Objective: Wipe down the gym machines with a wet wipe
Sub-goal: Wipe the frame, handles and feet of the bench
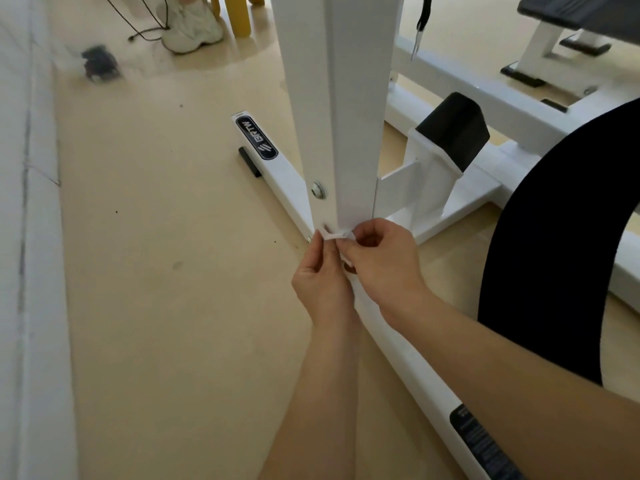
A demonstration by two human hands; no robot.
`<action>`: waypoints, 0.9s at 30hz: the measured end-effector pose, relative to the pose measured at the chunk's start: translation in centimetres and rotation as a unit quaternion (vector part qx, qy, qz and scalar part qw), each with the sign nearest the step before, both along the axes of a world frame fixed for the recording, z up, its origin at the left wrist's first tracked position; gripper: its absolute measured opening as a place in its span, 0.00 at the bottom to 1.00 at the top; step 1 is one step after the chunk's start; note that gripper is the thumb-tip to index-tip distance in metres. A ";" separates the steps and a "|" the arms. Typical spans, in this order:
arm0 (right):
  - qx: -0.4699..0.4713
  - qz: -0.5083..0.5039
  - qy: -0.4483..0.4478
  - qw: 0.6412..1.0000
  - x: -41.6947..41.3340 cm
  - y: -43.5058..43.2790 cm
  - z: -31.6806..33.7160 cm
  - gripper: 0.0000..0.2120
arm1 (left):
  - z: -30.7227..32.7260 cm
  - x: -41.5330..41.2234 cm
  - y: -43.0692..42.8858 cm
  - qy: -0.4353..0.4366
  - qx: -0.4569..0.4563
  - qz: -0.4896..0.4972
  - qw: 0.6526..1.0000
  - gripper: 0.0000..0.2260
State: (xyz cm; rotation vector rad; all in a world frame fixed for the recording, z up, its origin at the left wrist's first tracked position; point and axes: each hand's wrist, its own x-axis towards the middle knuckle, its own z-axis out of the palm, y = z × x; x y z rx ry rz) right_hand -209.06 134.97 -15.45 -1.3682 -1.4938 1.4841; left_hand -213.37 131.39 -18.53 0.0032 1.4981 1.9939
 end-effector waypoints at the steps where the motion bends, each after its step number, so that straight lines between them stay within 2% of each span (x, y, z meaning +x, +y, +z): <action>1: 0.006 -0.012 0.015 1.000 0.0 -0.2 0.3 0.06 | 0.5 0.6 0.2 0.004 0.002 0.001 1.000 0.11; 3: 0.016 -0.039 0.070 0.997 0.1 -0.1 1.7 0.04 | 1.9 1.3 0.4 0.053 -0.009 0.007 0.999 0.12; 5: 0.045 -0.054 0.128 0.989 0.2 0.4 3.9 0.04 | 4.0 1.5 0.1 0.149 -0.033 0.038 0.988 0.11; 9: 0.136 -0.056 0.193 0.970 0.2 0.9 7.1 0.02 | 8.2 0.8 0.0 0.313 0.025 0.039 0.949 0.08; 11: 0.149 -0.058 0.188 0.969 0.2 1.0 6.4 0.02 | 8.6 0.0 0.2 0.440 -0.001 0.022 0.898 0.08; 14: 0.096 -0.074 0.172 0.978 0.3 1.2 2.5 0.02 | 7.3 -1.5 0.1 0.622 -0.071 0.037 0.779 0.05; 17: 0.012 -0.105 0.112 0.988 -0.1 1.2 -2.1 0.06 | 6.3 -2.6 -0.7 0.729 -0.103 0.007 0.677 0.08; 19: -0.018 -0.109 0.039 0.993 -0.7 1.0 -4.6 0.08 | 6.2 -2.9 -1.4 0.765 -0.129 -0.039 0.630 0.11; 20: 0.003 -0.085 -0.033 0.996 -0.9 0.8 -5.7 0.09 | 5.9 -2.9 -1.8 0.773 -0.145 -0.074 0.613 0.12; 22: 0.120 -0.010 -0.167 0.979 -0.5 0.3 -7.3 0.09 | 4.6 -2.7 -2.6 0.773 -0.184 -0.169 0.584 0.14; 25: 0.276 0.131 -0.254 0.918 1.0 0.2 -8.4 0.05 | 1.5 -2.1 -4.0 0.699 -0.294 -0.326 0.565 0.22; 27: 0.351 0.204 -0.316 0.858 2.6 0.4 -8.8 0.07 | -0.7 -1.8 -4.8 0.645 -0.318 -0.379 0.583 0.27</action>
